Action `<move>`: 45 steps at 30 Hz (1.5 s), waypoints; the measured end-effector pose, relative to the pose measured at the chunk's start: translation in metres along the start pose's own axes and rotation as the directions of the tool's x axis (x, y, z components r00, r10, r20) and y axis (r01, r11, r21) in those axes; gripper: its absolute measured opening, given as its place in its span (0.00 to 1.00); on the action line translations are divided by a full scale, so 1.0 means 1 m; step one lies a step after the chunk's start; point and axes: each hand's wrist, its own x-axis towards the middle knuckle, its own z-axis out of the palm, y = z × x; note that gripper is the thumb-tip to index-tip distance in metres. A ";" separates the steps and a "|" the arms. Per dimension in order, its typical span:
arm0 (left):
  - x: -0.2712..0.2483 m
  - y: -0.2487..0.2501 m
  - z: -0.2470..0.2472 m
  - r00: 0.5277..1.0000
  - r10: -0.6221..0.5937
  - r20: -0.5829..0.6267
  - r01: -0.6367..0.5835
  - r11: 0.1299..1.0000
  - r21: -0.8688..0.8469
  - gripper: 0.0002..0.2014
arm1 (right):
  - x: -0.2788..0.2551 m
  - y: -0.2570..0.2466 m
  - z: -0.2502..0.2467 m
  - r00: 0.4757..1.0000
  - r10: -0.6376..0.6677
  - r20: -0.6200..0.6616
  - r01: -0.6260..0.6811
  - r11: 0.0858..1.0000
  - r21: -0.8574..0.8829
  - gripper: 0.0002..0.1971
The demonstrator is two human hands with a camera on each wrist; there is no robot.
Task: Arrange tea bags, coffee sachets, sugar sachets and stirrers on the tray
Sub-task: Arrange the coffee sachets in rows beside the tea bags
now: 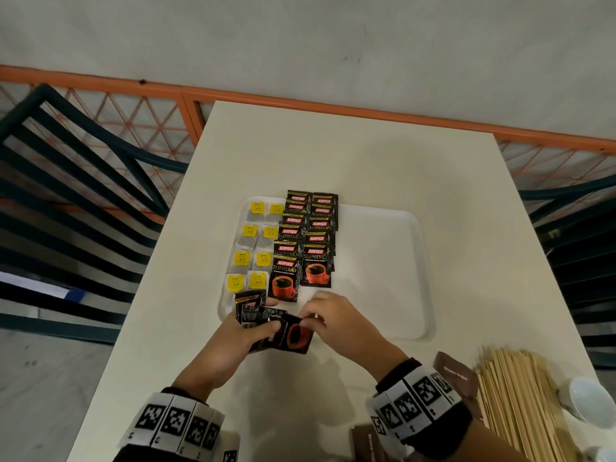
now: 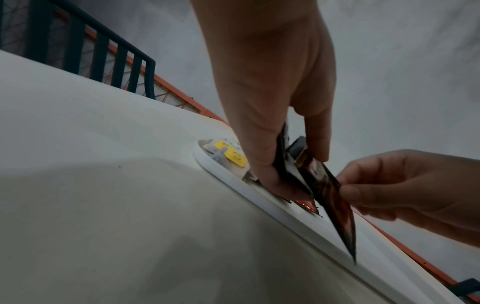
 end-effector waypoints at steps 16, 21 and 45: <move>-0.006 0.004 -0.012 0.996 -0.009 -0.094 -0.015 0.967 -0.253 0.16 | 0.025 0.042 0.004 0.764 0.640 -0.078 -0.504 0.668 0.548 0.09; -0.004 0.002 -0.012 0.996 -0.016 -0.088 -0.010 0.959 -0.284 0.16 | 0.026 0.038 0.006 0.733 0.661 -0.161 -0.515 0.693 0.504 0.08; -0.015 0.007 0.003 0.997 0.027 0.073 -0.016 0.988 -0.154 0.13 | -0.009 -0.003 -0.002 0.955 0.269 -0.125 -0.152 0.807 0.571 0.15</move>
